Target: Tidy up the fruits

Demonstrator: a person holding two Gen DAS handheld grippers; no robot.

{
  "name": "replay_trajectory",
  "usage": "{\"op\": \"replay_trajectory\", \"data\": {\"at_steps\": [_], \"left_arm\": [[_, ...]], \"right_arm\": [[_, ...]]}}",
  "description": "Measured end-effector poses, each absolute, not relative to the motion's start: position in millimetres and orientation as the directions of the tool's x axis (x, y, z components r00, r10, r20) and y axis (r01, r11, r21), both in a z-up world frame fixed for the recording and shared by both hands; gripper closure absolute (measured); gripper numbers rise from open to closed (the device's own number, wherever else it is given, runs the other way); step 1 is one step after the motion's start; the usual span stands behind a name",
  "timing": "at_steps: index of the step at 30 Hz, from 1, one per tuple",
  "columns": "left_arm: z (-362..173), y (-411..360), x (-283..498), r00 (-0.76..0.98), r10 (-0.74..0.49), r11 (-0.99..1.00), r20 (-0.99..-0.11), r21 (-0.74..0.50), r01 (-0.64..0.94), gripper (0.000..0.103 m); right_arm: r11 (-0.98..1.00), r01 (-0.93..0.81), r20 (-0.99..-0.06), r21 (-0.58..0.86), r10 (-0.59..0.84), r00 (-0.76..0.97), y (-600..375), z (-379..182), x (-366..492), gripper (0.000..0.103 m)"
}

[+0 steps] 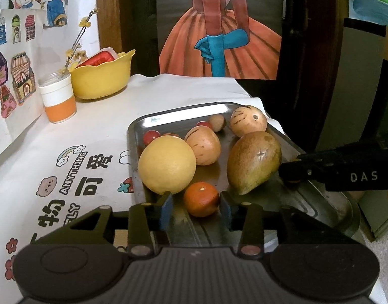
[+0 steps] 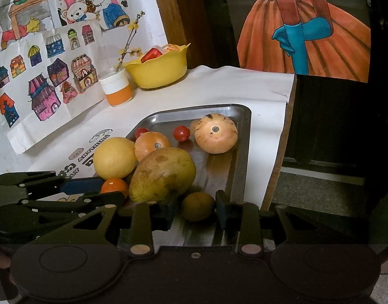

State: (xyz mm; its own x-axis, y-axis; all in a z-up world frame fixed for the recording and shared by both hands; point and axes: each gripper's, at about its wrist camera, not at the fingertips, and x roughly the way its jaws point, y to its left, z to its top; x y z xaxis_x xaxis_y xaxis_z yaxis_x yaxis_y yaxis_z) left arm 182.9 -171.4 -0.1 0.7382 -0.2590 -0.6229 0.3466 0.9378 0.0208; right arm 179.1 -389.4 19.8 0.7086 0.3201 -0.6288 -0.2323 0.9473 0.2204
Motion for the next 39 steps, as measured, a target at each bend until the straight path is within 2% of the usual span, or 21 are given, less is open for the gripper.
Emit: {"op": "replay_trajectory", "data": {"at_steps": [4,10,20,24,28,34,39], "left_arm": [[1,-170,182,0.742,-0.251,0.941,-0.622,0.021,0.337,0.051],[4,-165,176,0.754,-0.240,0.946,-0.611,0.027,0.323,0.041],[15,-156,166,0.779,-0.233,0.954,-0.581,0.019,0.299,0.022],[18,-154,162,0.792,-0.223,0.957,-0.568,0.027,0.289,0.018],[21,-149,157,0.805,-0.209,0.964,-0.556,0.021,0.265,0.007],[23,-141,152,0.812,-0.195,0.972,-0.550,0.005,0.237,0.001],[24,-133,149,0.818,-0.181,0.978,-0.547,-0.015,0.206,0.001]], "right_arm": [[0.940,-0.248,-0.620,0.235,0.341,0.706,-388,21,178,0.047],[0.933,-0.258,-0.603,0.250,0.358,0.713,-385,25,177,0.031],[0.927,-0.260,-0.588,0.271,0.373,0.718,-386,30,171,0.017],[0.921,-0.263,-0.578,0.287,0.385,0.719,-386,33,169,0.011],[0.920,-0.268,-0.568,0.286,0.388,0.726,-385,39,165,0.005],[0.922,-0.262,-0.558,0.285,0.382,0.737,-384,44,160,0.001],[0.920,-0.255,-0.549,0.297,0.383,0.743,-384,47,156,0.001]]}}
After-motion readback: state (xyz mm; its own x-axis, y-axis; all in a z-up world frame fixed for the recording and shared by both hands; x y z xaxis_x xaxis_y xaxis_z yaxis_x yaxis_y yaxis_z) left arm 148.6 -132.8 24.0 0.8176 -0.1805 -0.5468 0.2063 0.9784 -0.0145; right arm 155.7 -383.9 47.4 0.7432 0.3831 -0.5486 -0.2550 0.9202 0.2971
